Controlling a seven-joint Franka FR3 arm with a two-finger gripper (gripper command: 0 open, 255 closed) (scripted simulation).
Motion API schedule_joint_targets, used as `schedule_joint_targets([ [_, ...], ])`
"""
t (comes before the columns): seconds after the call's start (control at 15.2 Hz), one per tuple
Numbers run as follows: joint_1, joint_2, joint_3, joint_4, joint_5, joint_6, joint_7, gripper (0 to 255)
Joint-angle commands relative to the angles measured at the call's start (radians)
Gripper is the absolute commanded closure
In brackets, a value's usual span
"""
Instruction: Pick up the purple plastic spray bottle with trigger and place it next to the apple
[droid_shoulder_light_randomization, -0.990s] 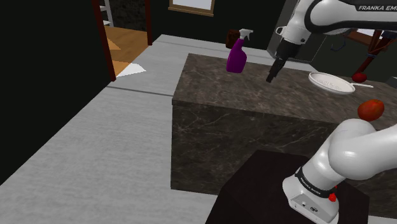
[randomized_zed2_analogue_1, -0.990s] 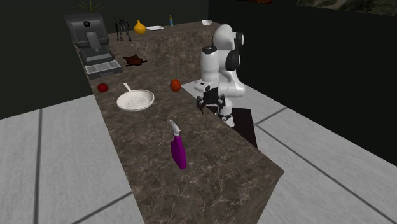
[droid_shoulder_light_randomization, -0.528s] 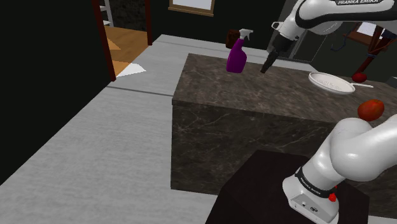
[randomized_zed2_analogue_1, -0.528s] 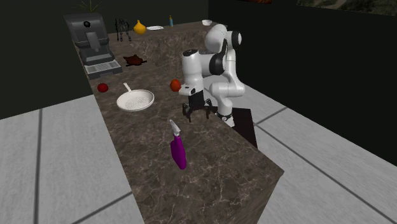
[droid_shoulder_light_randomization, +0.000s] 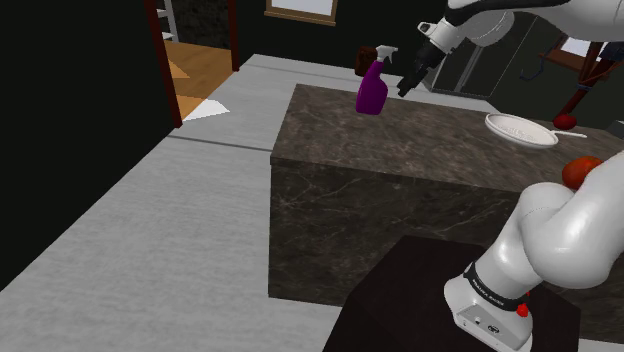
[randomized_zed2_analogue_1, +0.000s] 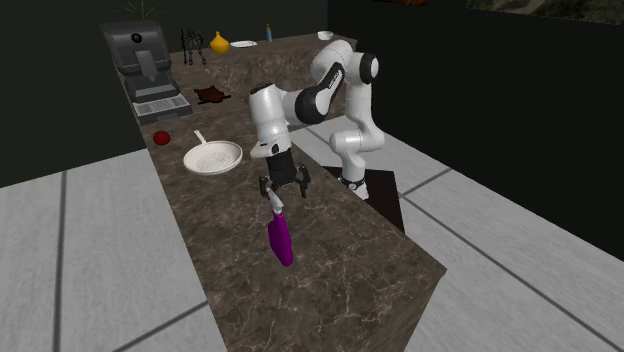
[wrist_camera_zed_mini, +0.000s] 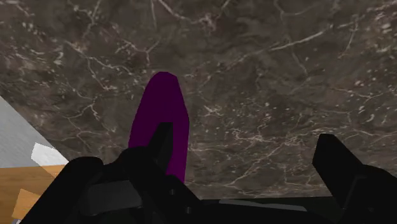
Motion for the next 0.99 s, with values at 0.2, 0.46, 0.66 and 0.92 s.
schedule_joint_targets([
  [0.2, 0.03, 0.269, -0.152, 0.236, 0.322, -0.108, -0.333, 0],
  [0.46, -0.026, 0.389, -0.146, 0.327, 0.457, -0.161, -0.438, 0],
  [0.66, -0.02, 0.401, -0.137, 0.305, 0.471, -0.131, -0.446, 0],
  [0.92, -0.015, 0.413, -0.13, 0.289, 0.485, -0.106, -0.454, 0],
])
